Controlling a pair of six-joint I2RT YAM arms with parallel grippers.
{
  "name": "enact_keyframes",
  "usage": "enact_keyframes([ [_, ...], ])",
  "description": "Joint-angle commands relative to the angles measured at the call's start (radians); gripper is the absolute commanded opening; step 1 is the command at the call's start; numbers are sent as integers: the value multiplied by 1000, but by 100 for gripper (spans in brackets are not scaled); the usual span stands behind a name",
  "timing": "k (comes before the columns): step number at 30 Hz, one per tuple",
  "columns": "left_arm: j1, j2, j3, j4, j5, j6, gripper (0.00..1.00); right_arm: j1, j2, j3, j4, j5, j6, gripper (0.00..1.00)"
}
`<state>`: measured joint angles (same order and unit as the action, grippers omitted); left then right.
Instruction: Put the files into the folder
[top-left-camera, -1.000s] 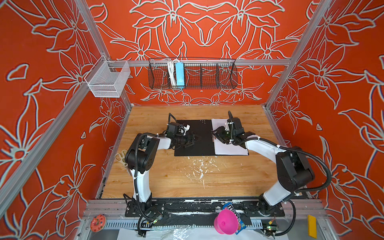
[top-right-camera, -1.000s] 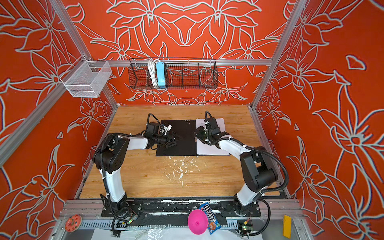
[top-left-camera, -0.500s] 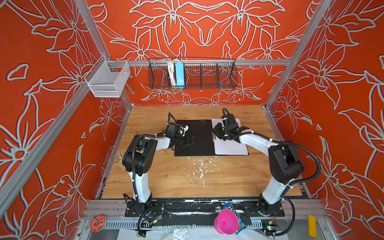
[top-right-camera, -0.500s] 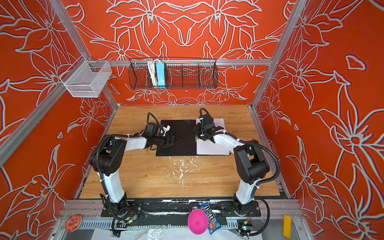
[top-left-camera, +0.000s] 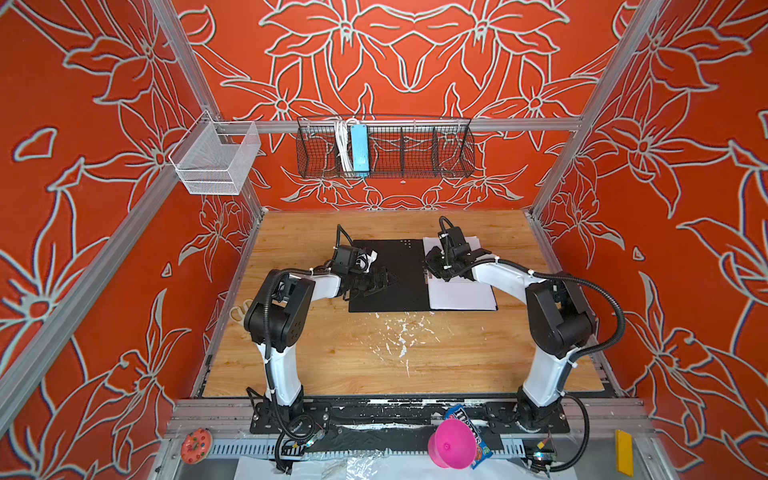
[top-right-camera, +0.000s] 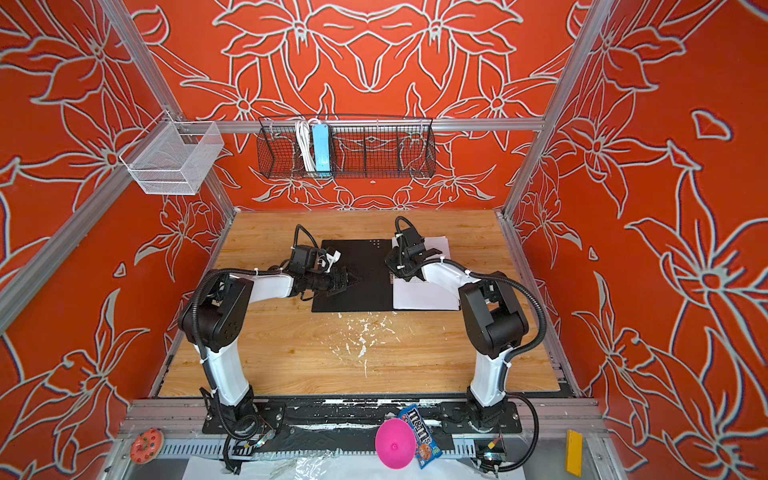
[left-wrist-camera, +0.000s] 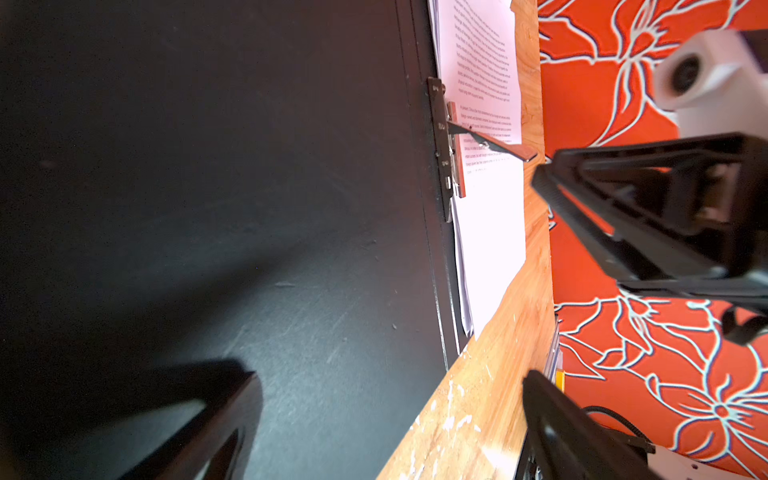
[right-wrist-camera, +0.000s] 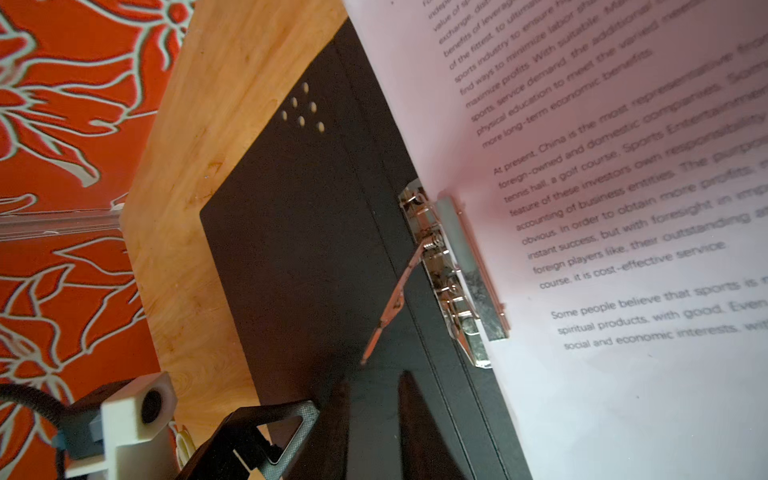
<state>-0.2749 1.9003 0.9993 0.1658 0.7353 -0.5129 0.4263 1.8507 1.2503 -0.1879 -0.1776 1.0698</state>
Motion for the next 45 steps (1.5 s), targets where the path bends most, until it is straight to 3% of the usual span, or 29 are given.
enact_keyframes([
  [1,-3,-20,-7,0,8,10,97,0,24,41,-22,21,28,22],
  [9,-3,-22,-14,18,16,6,97,-4,29,41,-14,16,32,17],
  [45,-3,-30,-23,28,26,4,97,-30,39,12,37,-16,65,12],
])
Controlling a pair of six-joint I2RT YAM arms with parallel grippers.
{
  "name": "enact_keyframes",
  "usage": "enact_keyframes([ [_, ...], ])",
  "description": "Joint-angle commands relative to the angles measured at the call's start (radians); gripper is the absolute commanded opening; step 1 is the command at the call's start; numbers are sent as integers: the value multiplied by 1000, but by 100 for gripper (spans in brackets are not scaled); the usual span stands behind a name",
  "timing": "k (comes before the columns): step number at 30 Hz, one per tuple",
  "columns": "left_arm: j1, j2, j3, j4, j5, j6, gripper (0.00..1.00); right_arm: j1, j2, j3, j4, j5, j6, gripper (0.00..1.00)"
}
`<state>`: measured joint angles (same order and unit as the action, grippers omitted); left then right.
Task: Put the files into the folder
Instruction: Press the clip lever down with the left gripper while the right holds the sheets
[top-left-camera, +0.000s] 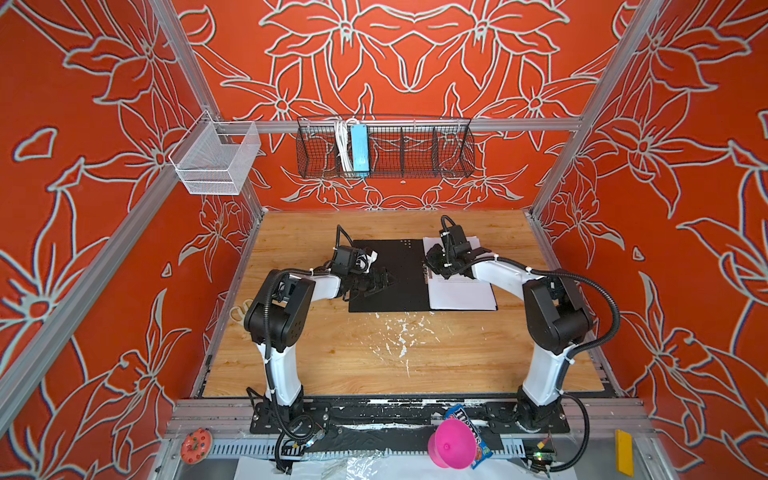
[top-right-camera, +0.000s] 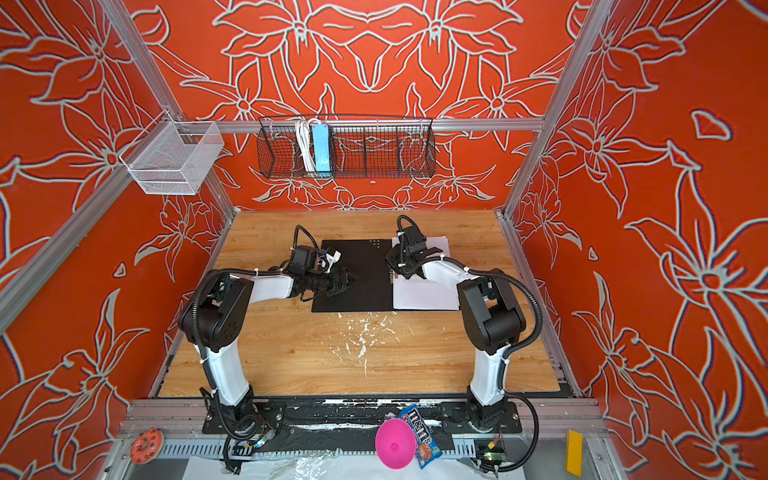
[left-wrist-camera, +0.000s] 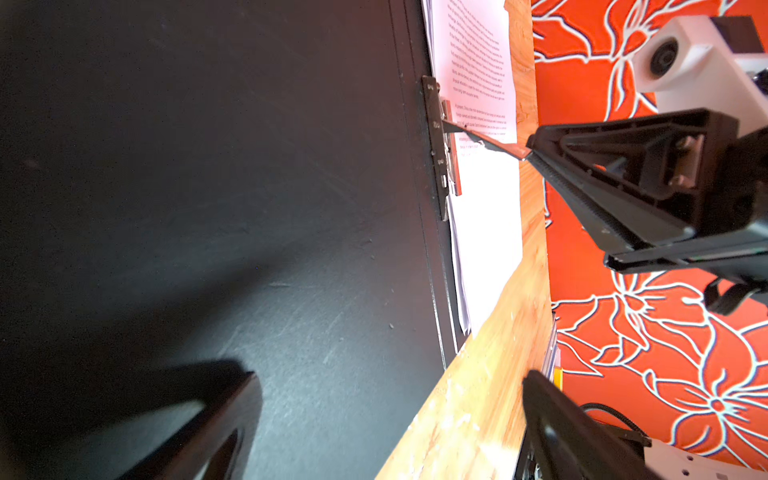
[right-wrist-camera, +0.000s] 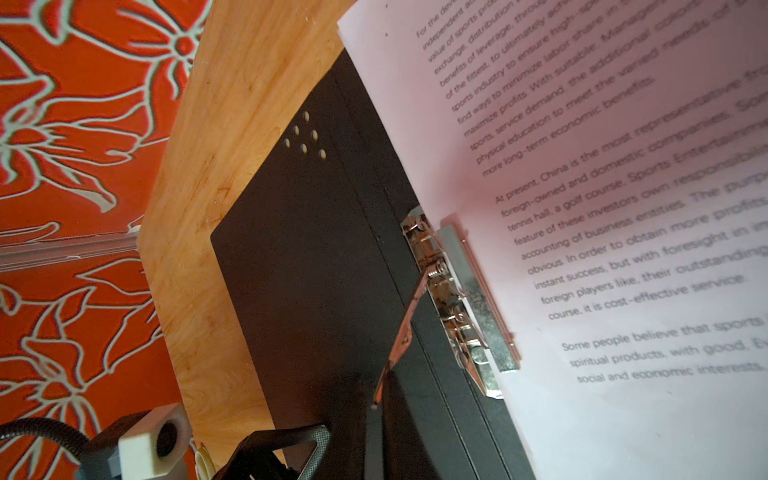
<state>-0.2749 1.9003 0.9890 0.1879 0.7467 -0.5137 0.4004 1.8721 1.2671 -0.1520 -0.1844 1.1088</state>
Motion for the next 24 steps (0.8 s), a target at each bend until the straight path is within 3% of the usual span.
enact_keyframes([
  [1,-3,-30,-13,7,14,5,97,-5,17,-5,2,-9,26,12],
  [24,-2,-27,-12,5,10,4,97,-6,32,-28,14,-17,39,8],
])
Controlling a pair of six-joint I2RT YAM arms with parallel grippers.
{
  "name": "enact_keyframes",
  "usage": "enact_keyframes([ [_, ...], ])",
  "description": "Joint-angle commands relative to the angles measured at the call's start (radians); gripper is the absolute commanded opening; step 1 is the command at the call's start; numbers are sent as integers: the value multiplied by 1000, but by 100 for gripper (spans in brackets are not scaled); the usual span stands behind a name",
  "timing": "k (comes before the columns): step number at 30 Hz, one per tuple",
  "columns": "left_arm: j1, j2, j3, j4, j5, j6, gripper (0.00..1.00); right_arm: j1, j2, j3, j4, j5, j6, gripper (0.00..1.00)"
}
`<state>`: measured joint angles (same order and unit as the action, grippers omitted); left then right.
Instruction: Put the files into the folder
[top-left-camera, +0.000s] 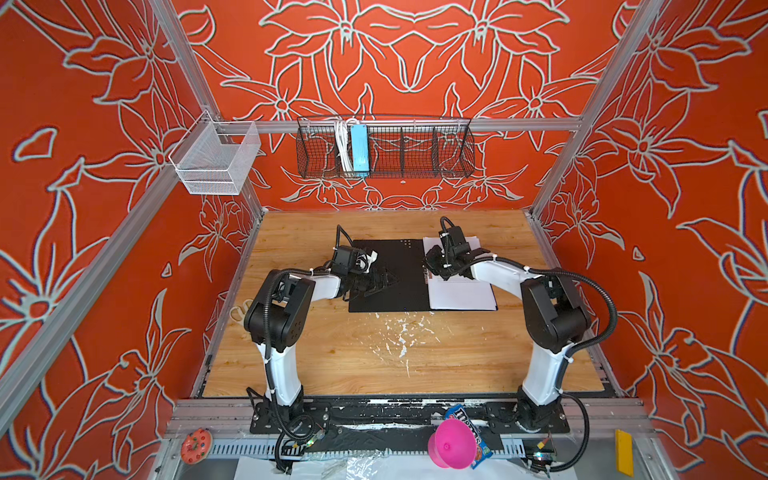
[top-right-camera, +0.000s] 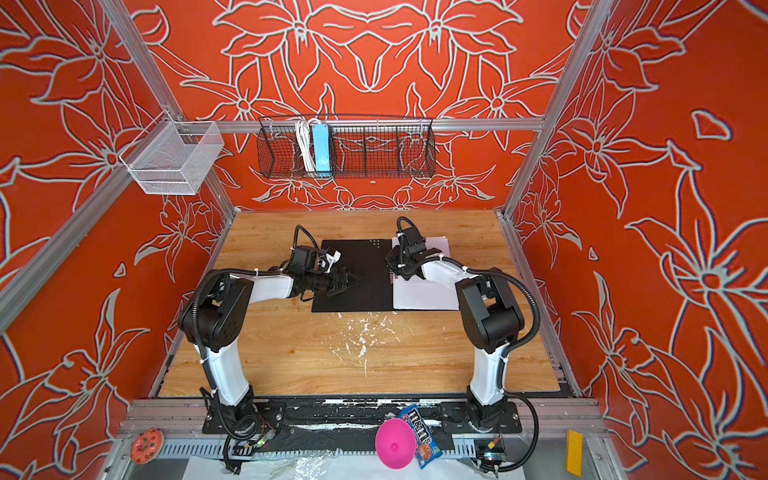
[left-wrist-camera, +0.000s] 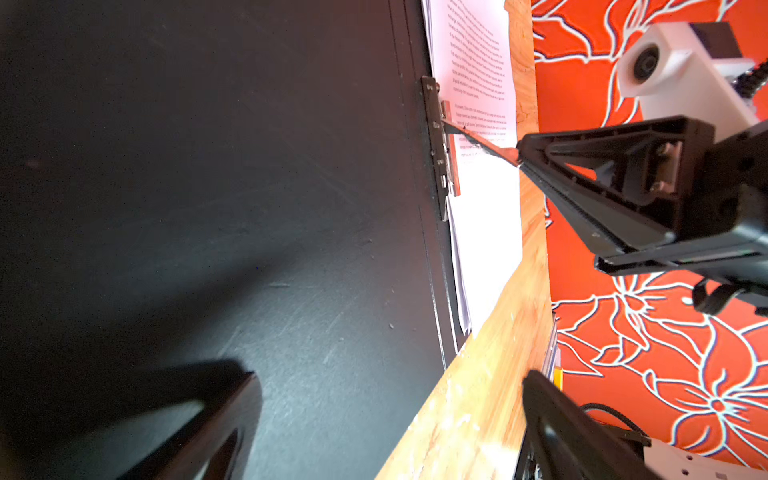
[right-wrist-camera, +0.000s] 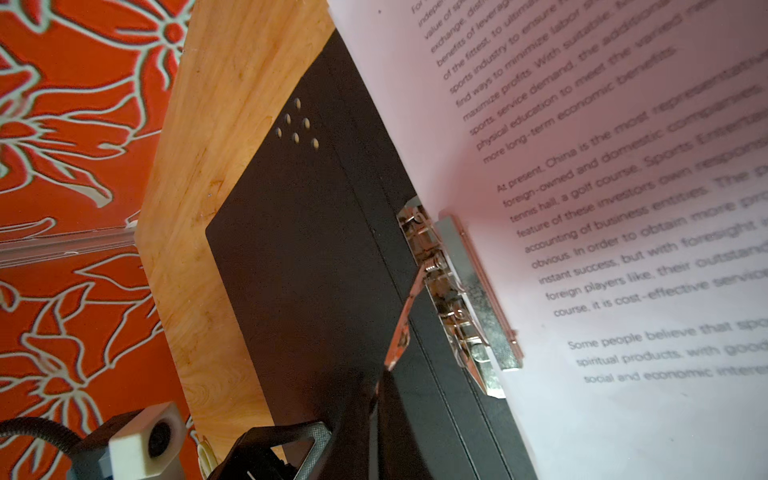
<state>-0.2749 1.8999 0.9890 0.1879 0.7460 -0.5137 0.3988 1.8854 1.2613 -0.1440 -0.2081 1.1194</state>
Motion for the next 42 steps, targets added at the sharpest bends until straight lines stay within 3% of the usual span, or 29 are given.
enact_keyframes([
  [1,-2,-27,-12,4,9,6,97,-5,14,-27,7,8,29,7],
  [8,-1,-25,-10,-12,-10,-5,97,-6,-34,-114,41,12,30,0],
  [24,-2,-136,-66,-162,-158,-57,97,-5,-131,-521,349,-51,2,0],
  [42,-38,-84,-132,-266,-273,-44,97,-5,-288,-755,260,165,-137,0],
])
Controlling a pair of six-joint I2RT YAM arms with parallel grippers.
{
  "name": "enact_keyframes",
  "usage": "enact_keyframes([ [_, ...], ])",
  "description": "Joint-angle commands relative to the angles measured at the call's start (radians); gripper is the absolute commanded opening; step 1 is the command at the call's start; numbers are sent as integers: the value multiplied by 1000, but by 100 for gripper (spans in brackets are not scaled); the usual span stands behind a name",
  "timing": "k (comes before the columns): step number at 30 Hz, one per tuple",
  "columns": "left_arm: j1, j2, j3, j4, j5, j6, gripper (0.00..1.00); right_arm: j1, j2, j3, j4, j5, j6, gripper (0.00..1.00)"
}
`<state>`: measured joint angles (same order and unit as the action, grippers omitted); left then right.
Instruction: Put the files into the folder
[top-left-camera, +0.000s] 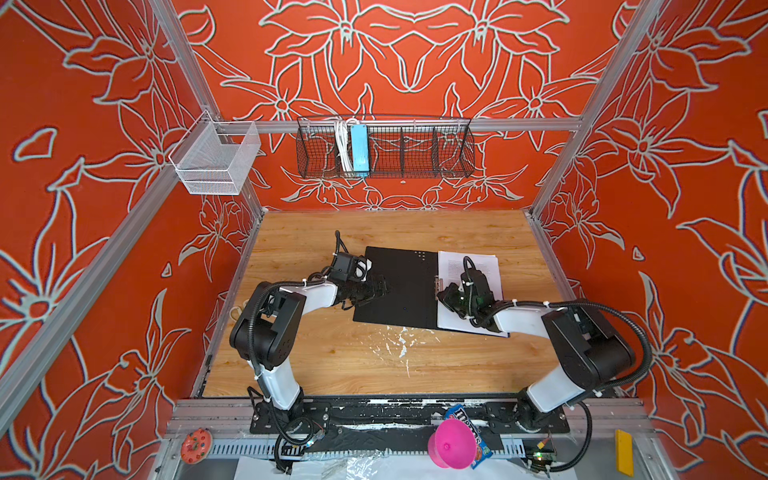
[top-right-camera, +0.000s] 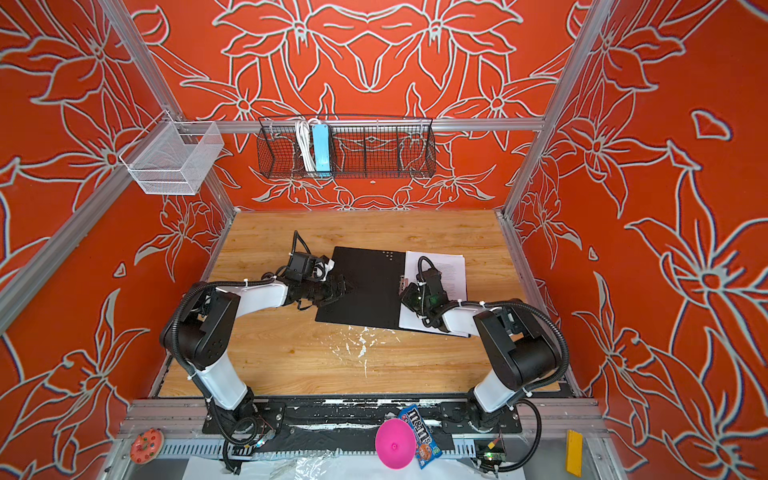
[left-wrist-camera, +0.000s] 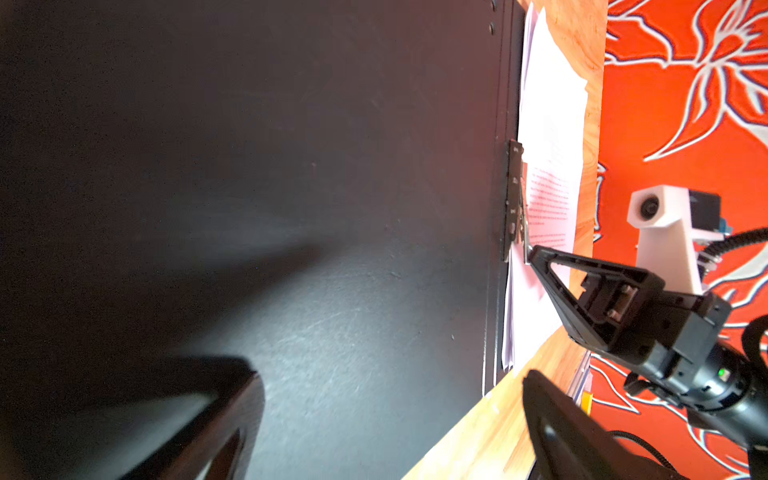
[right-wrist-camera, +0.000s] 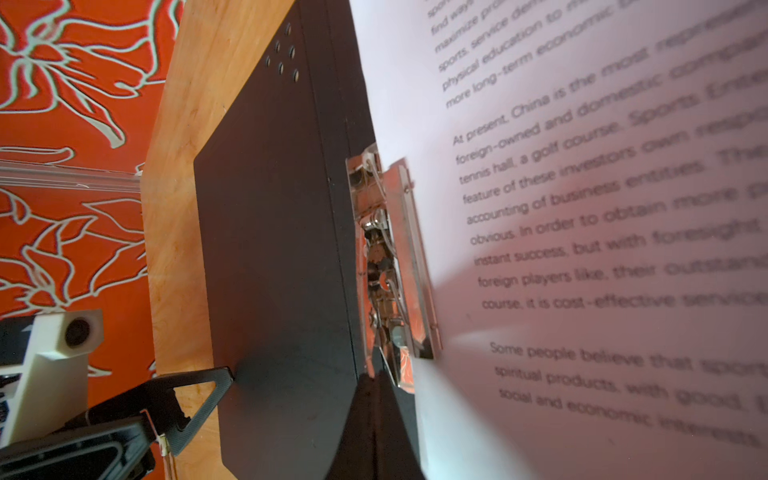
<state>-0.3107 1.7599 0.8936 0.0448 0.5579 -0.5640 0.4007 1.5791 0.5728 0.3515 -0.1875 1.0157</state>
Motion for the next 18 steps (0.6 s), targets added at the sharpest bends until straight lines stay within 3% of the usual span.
enact_keyframes([
  [1,-2,59,-35,-132,-95,7,98,-7,14,-68,-251,158,-38,0],
  [8,-2,53,-31,-163,-132,8,97,-5,49,-78,-285,230,-54,0],
  [18,-6,87,-8,-188,-148,16,97,-2,168,-119,-197,233,-52,0],
])
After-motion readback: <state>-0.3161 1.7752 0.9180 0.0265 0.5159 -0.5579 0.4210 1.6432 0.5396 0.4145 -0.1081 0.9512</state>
